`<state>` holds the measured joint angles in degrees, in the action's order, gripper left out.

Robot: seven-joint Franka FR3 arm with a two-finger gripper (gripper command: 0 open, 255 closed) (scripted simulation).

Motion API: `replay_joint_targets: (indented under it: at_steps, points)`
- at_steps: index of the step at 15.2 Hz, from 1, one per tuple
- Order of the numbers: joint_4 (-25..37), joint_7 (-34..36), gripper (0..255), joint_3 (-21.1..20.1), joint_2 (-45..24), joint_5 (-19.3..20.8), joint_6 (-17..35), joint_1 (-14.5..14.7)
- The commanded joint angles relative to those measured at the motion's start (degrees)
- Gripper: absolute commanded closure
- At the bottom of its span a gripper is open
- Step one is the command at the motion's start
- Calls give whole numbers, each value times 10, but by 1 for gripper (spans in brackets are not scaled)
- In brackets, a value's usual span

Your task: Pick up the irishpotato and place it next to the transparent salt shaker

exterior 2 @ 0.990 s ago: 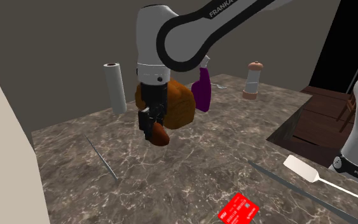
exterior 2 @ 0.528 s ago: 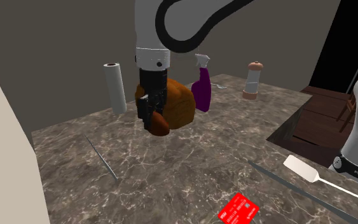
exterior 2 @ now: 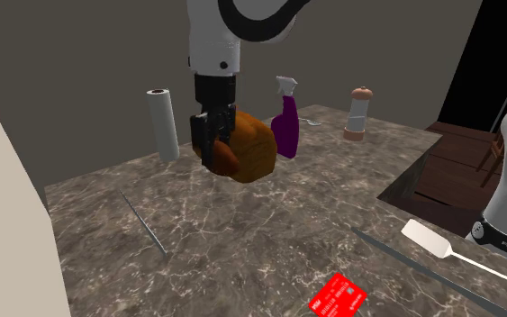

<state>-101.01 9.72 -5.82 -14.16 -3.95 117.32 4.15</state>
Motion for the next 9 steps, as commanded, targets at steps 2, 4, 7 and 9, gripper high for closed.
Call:
replay_joint_targets:
  at_steps: [2, 4, 7, 9]
  points:
    - [14, 2, 255, 0, 8, 0, -22, 0]
    - [25, 3, 255, 0, 11, 0, -37, 0]
    - [43, 4, 255, 0, 16, 0, -58, 0]
    - [55, 5, 255, 0, 18, 0, -73, 0]
